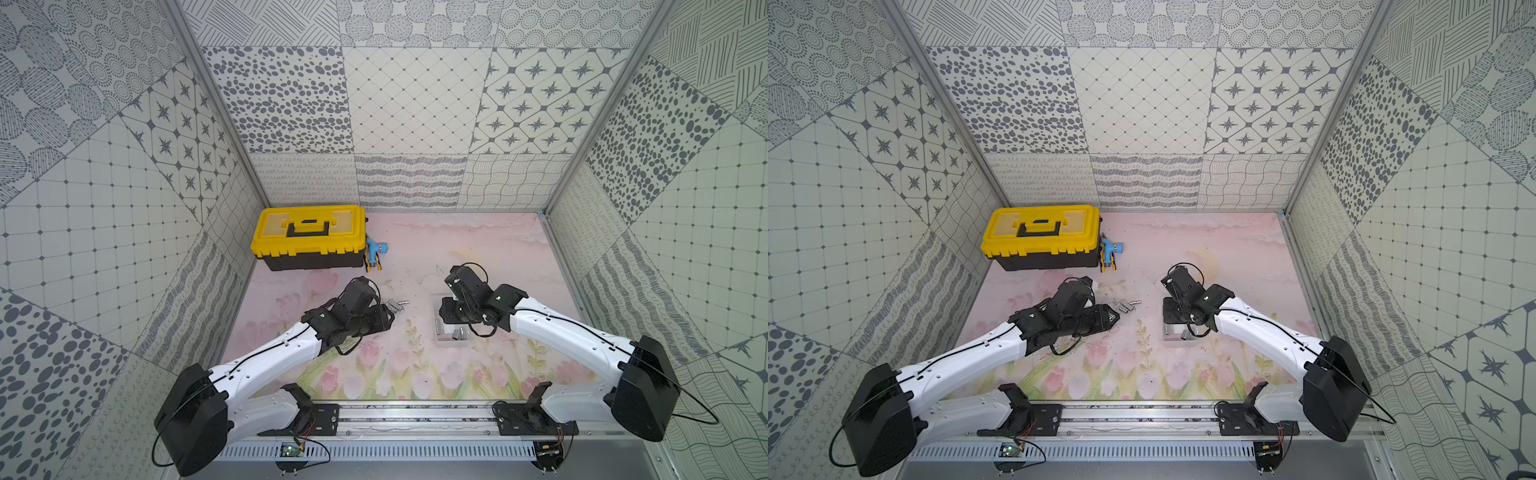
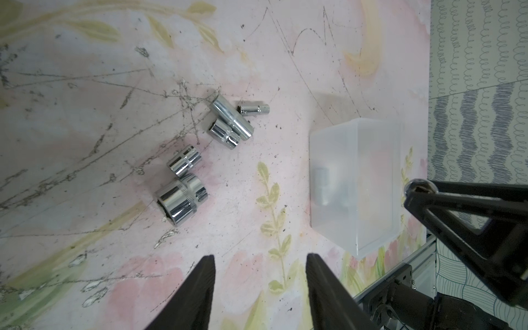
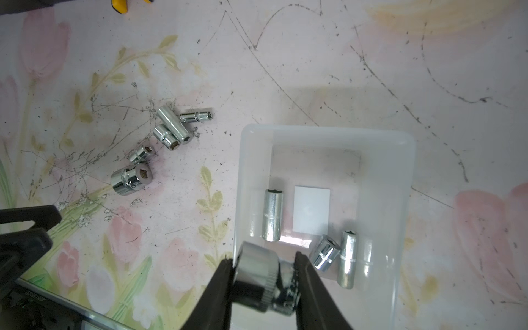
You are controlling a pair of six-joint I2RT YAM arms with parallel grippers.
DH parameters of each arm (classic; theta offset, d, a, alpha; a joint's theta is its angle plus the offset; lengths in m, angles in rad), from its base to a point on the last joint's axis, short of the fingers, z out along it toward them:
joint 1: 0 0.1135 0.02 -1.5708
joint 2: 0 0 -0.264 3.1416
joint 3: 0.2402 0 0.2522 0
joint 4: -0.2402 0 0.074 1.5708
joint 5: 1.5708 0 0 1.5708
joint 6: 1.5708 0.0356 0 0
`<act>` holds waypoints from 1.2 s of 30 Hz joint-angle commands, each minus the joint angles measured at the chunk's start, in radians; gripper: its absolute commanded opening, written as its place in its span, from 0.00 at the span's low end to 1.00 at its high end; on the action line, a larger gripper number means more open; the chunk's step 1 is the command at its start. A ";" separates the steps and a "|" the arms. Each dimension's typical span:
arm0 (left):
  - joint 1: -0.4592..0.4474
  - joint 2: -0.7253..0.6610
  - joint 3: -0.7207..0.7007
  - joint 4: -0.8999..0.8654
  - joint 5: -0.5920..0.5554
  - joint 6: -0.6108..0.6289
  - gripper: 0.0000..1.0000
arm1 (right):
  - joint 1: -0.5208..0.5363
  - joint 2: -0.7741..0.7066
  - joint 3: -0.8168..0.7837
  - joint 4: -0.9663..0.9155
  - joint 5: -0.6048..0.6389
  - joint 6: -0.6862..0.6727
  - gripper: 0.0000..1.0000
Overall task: Put the socket on the desktop into the storage box
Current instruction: Place the socket head in the storage box.
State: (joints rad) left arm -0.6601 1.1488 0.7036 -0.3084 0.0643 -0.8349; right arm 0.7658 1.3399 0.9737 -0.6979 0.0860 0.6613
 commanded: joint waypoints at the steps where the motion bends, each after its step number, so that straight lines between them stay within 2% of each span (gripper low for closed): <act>1: 0.008 -0.011 -0.021 -0.006 -0.023 -0.003 0.56 | -0.002 0.010 0.025 0.037 0.008 -0.009 0.00; 32: 0.011 -0.001 -0.020 0.012 0.012 -0.017 0.57 | -0.003 -0.032 0.012 0.032 0.060 0.000 0.00; 33: 0.011 0.006 -0.016 0.018 0.016 -0.020 0.57 | -0.003 -0.029 0.013 0.031 0.062 -0.005 0.02; 35: 0.011 0.021 -0.008 0.026 0.018 -0.021 0.57 | -0.004 -0.021 0.020 0.024 0.067 -0.012 0.18; 36: 0.011 0.030 -0.001 0.027 0.020 -0.021 0.57 | -0.004 -0.016 0.025 0.017 0.071 -0.014 0.30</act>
State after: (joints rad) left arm -0.6514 1.1530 0.6765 -0.3023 0.0723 -0.8459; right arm 0.7650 1.3396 0.9733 -0.6975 0.1303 0.6617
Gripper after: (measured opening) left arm 0.566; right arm 0.354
